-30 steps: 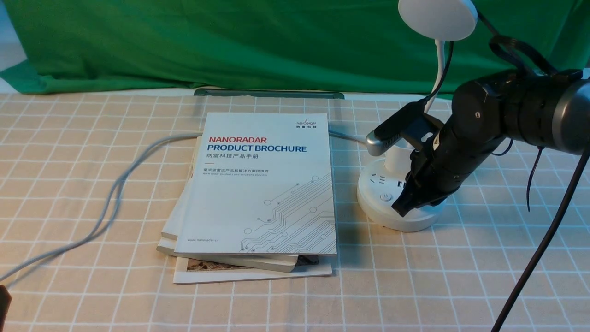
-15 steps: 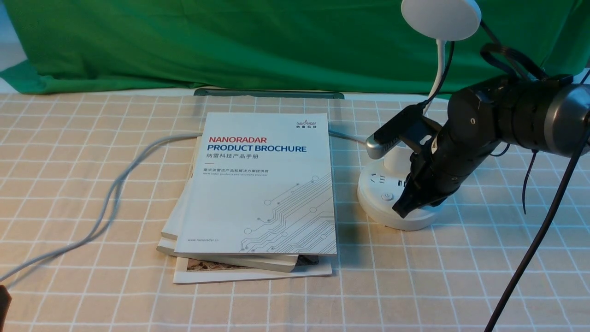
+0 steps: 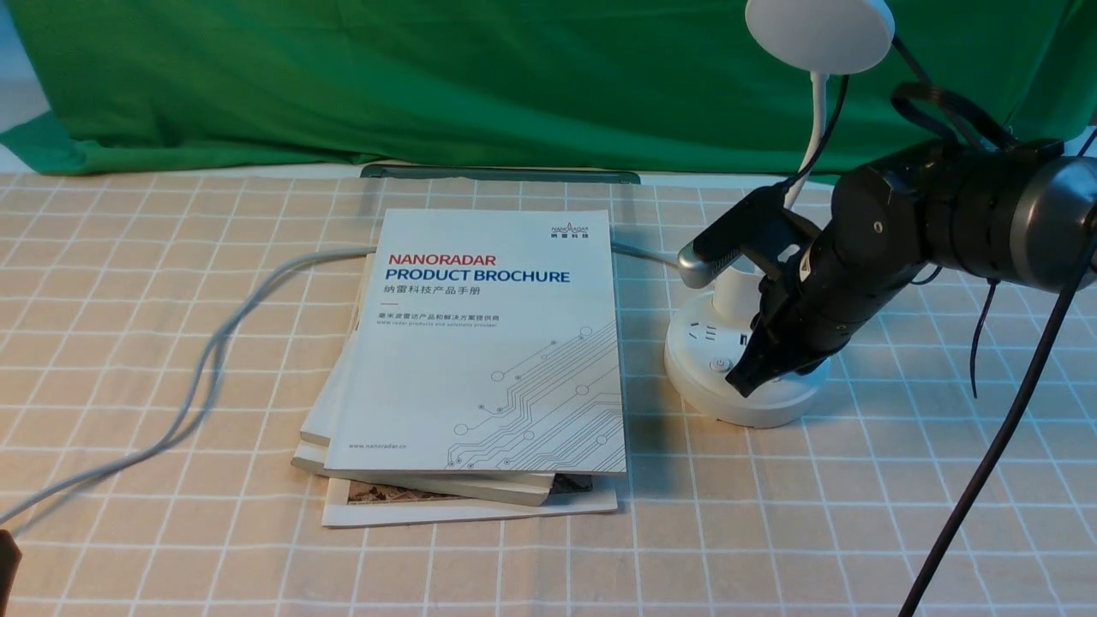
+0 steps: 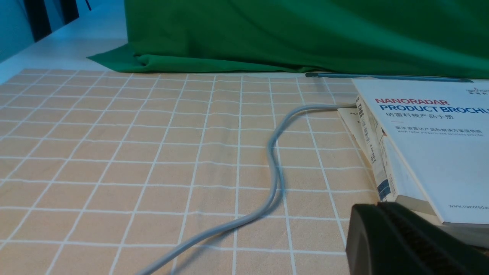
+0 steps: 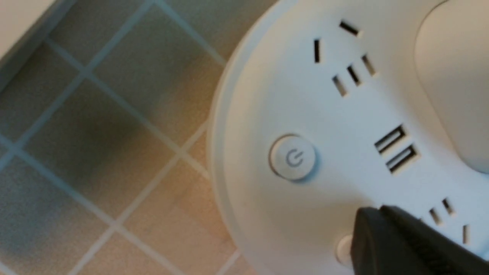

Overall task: Turn on the table lamp on the light coffee tablecloth with your hand.
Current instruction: 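Press the button on the base of the white desk lamp with the right gripper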

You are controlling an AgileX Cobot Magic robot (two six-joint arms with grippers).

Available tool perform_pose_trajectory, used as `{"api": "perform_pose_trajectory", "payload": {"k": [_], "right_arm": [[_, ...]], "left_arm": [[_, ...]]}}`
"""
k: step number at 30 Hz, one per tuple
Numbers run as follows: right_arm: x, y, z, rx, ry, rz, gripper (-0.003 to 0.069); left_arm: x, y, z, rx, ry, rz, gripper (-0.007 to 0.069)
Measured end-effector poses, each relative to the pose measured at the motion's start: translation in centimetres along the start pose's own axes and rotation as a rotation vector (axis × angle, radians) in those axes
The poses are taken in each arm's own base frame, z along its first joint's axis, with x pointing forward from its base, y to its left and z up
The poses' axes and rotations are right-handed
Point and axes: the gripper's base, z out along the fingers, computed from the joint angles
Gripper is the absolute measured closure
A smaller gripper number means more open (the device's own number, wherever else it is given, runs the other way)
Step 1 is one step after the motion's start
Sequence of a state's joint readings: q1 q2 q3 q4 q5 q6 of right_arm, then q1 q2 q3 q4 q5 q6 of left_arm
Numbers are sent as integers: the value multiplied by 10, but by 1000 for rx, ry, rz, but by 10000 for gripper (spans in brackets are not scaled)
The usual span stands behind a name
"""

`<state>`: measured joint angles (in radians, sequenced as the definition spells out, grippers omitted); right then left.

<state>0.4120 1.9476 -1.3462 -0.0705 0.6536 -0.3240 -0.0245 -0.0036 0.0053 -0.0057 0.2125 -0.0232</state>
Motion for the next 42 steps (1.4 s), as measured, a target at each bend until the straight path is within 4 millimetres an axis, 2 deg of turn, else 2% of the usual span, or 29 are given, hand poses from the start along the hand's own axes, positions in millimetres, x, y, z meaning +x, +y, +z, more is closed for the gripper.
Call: {"api": "perform_pose_trajectory", "payload": {"k": [33,39,42], "right_arm": [[-1,-1,8,3,23,4,629],[0,-1,-1,5,27,18,627],[4,-1,-22,-1,52,32,625]], "left_arm": [[0,0,0,0,0,0,603],[0,0,0,0,0,0,603],[0,0,0,0,0,0,603]]}}
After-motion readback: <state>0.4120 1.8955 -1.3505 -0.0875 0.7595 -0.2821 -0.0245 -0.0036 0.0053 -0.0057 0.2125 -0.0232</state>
